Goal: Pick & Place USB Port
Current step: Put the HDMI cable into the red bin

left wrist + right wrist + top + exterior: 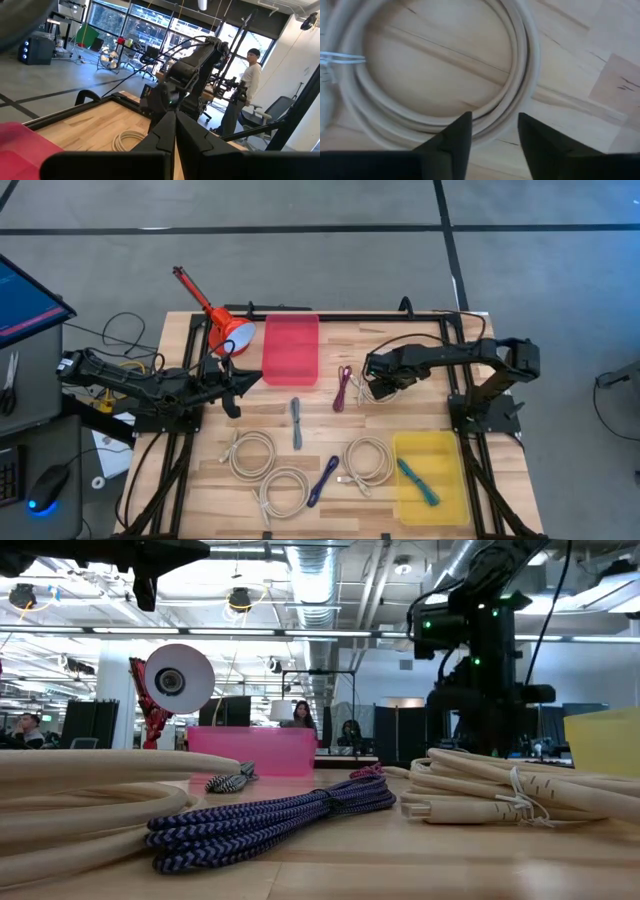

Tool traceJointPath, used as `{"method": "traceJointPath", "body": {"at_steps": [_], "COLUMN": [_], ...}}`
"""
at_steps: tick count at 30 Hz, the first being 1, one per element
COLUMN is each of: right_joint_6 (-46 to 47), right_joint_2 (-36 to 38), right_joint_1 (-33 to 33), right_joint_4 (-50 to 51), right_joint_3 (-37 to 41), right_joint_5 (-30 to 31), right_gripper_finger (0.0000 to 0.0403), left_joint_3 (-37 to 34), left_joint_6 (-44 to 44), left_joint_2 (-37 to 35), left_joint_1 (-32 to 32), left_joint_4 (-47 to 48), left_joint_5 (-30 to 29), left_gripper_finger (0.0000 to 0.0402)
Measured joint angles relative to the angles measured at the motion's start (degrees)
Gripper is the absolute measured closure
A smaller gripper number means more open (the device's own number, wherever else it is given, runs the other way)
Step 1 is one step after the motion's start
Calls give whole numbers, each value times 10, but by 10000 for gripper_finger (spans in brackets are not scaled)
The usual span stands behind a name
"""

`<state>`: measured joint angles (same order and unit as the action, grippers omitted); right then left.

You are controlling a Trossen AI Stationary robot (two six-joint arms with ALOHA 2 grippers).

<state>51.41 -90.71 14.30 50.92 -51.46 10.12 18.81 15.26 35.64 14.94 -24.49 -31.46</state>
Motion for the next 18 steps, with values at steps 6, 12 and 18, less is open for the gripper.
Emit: {"method": "traceJointPath", "body": {"at_steps": [6, 12, 18], "right_joint_6": [-20, -30, -39], "right_joint_2": [-28, -72, -95], "right_joint_1": [3, 17, 23], "right_joint_4": [-2, -9, -16], "right_joint_3": [0, -4, -3], "right_joint_5": [4, 4, 4], "right_gripper_finger": [180, 171, 216], "left_joint_3": [0, 0, 0], "left_joint_6": [0, 0, 0], "left_joint_2": [0, 0, 0], "left_joint_1": [0, 0, 0], "left_joint_4": [0, 0, 0], "left_joint_5": [0, 0, 0], "left_gripper_finger": [389, 389, 389]}}
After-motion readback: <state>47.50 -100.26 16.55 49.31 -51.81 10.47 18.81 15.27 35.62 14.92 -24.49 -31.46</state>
